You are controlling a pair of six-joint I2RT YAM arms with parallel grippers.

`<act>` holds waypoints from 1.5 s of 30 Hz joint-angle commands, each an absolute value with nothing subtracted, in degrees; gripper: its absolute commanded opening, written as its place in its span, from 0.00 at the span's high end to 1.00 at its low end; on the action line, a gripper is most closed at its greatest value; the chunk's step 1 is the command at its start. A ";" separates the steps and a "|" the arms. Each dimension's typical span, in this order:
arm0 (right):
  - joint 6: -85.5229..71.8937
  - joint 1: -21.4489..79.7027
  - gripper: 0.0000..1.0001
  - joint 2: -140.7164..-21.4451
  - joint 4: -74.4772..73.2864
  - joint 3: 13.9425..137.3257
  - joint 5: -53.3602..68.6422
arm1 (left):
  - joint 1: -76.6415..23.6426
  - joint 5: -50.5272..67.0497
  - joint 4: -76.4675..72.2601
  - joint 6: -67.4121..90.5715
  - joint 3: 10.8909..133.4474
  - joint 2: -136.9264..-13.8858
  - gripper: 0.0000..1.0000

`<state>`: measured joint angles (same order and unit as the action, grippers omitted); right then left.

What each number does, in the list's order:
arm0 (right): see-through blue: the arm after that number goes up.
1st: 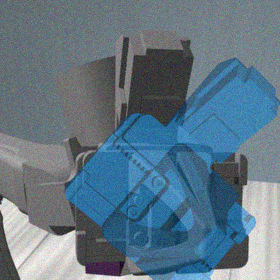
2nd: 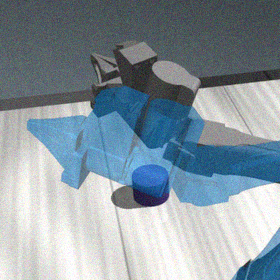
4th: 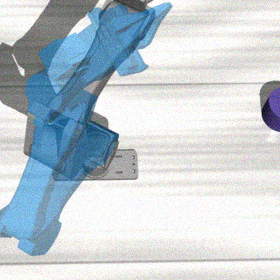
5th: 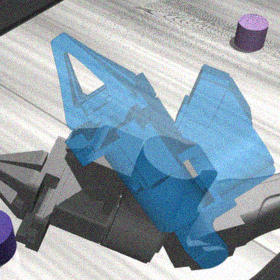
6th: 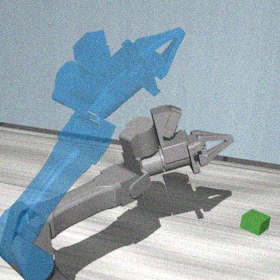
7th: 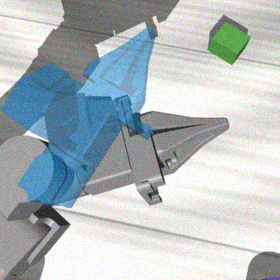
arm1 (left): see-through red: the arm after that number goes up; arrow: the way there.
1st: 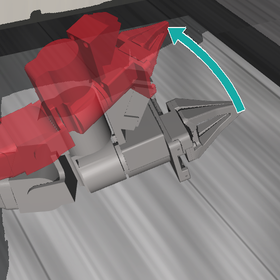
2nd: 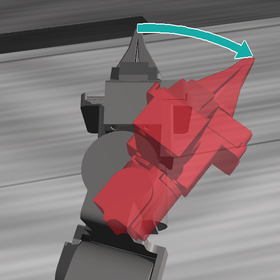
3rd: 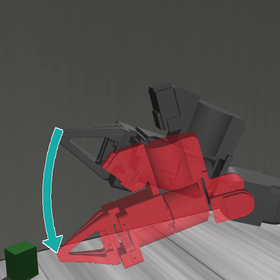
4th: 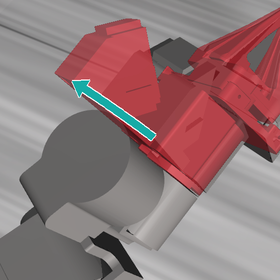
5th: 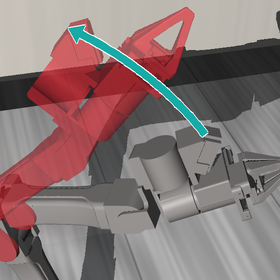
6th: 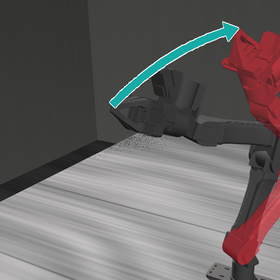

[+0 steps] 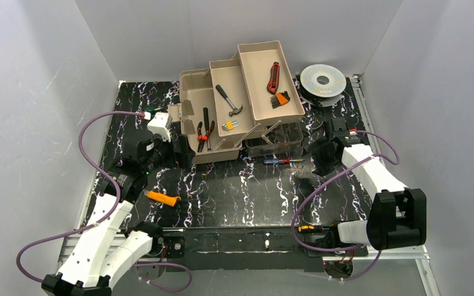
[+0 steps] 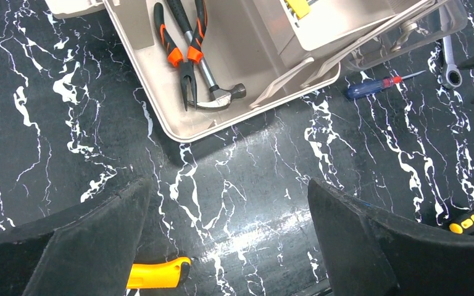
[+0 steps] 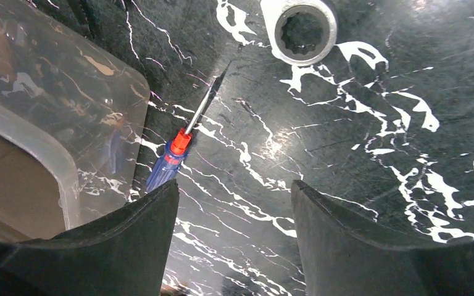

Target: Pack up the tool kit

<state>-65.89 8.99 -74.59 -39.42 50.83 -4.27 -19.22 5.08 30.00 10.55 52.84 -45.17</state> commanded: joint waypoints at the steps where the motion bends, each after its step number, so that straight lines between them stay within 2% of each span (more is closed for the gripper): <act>1: -68.83 8.69 0.26 -76.76 -36.27 52.93 -0.50 | -18.90 6.77 30.41 10.98 51.99 -43.76 0.00; 9: -75.95 9.20 0.28 -81.96 -34.95 53.88 2.02 | -18.92 7.02 30.40 11.17 51.81 -43.32 0.00; 22: -84.78 8.39 0.34 -97.17 -34.68 60.28 4.01 | -18.90 6.47 30.67 10.90 51.76 -42.77 0.00; 26: -86.35 7.82 0.43 -100.67 -40.29 64.08 1.06 | -18.90 6.45 30.67 10.90 51.72 -42.79 0.00; 29: -86.70 7.83 0.46 -102.22 -43.40 65.54 -1.87 | -18.91 6.26 30.74 10.73 51.81 -42.80 0.01; 31: -87.35 7.82 0.55 -101.95 -43.37 64.64 -2.54 | -18.90 6.16 30.76 10.72 51.80 -42.75 0.00; 33: -87.89 7.82 0.60 -100.76 -42.71 63.18 -3.25 | -18.94 6.15 30.76 10.72 51.85 -42.80 0.00; 34: -88.13 7.82 0.64 -100.06 -42.37 62.40 -3.38 | -18.95 6.15 30.82 10.73 51.81 -42.80 0.01; 35: -88.42 7.82 0.74 -99.31 -42.07 61.67 -3.59 | -18.90 6.15 30.82 10.72 51.81 -42.80 0.01; 36: -88.87 7.82 0.91 -98.49 -42.14 61.17 -3.77 | -18.91 6.15 30.85 10.76 51.83 -42.80 0.01; 37: -89.16 7.76 0.99 -97.80 -42.18 60.69 -3.87 | -18.90 6.15 30.83 10.73 51.85 -42.80 0.01; 45: -86.81 7.28 0.99 -87.98 -42.49 58.28 -7.22 | -18.90 5.71 30.94 10.68 51.63 -42.73 0.01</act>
<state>-87.20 7.86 -95.15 -41.36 59.77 -3.86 -19.22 6.22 30.06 11.07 52.10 -43.59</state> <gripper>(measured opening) 0.032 0.994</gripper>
